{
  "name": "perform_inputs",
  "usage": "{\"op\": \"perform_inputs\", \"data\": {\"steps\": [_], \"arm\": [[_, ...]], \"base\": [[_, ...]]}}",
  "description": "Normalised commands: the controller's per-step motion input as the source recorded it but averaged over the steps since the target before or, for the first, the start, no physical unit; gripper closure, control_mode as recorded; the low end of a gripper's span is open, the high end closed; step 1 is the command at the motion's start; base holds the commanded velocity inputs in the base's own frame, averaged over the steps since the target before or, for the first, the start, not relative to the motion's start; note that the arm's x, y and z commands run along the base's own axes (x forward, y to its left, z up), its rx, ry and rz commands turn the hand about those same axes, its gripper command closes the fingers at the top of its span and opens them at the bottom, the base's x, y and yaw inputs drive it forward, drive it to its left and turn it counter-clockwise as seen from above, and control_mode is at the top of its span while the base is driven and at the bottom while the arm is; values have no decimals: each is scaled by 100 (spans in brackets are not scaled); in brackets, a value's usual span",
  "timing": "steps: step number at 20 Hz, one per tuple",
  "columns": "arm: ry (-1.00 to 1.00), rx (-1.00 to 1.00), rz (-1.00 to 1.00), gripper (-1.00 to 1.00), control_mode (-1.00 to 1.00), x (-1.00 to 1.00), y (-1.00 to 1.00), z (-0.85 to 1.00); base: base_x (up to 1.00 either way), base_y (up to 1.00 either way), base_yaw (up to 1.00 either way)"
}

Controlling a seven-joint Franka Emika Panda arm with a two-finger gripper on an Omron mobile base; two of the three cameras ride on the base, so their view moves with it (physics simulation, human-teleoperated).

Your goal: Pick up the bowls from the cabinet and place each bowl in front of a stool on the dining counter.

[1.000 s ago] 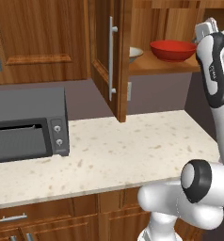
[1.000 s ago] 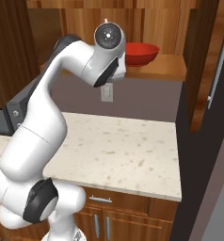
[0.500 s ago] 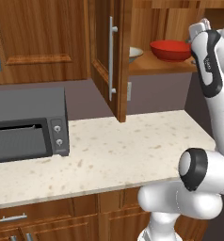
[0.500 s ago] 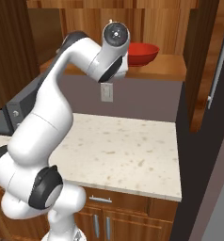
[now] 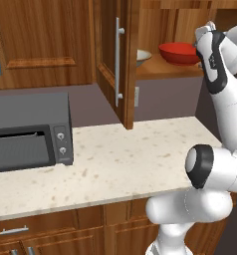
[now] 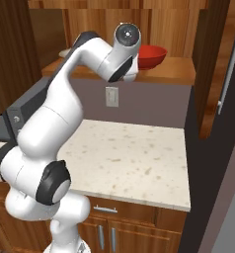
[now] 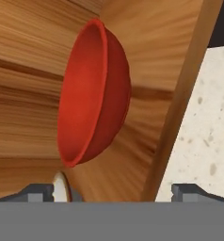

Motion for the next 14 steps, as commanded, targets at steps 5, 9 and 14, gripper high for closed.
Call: {"op": "perform_inputs", "data": {"steps": [5, 9, 14], "arm": [[0, 0, 0, -100, -100, 31, -12, -18], [0, 0, 0, -100, -100, 30, -8, -6], [0, 0, 0, -100, -100, 32, -5, 0]], "base": [[0, 0, 0], [0, 0, 0], [0, 0, 0]]}}
